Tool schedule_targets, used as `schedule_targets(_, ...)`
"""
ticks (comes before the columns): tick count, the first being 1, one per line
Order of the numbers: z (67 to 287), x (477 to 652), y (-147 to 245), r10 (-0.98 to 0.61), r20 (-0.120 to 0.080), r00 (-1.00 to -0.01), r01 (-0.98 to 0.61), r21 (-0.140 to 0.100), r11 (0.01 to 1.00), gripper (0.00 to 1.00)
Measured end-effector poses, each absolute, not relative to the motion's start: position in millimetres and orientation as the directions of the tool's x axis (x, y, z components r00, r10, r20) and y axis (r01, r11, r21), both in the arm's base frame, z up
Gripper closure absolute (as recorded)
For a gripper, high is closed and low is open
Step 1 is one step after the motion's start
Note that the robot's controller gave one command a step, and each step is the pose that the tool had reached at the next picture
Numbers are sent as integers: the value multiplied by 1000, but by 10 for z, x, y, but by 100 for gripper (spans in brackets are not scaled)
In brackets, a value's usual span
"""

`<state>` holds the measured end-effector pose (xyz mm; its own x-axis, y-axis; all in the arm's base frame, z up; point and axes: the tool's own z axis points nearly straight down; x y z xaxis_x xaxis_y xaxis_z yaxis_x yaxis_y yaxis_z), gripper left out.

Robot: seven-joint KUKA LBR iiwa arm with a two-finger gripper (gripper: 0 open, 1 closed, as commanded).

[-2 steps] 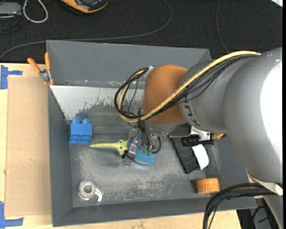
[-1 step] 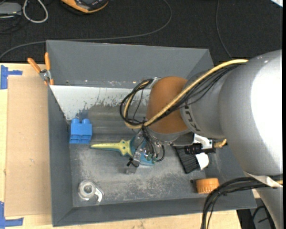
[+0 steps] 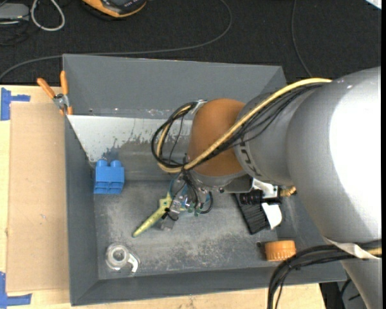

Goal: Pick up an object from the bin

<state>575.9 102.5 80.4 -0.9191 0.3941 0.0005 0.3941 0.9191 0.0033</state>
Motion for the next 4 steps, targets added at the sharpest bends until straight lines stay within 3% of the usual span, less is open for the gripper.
schedule_targets(1, 1720, 5638, 872, 377, 10, -926, 377, -6, 926, 0)
schedule_targets(2, 1143, 5645, 950, 401, 5, -916, 401, -1, 916, 0)
schedule_targets(3, 1249, 5766, 1064, 530, 0, -848, 530, 0, 848, 100)
schedule_targets(4, 1344, 5783, 1093, 548, 0, -836, 548, -1, 836, 100)
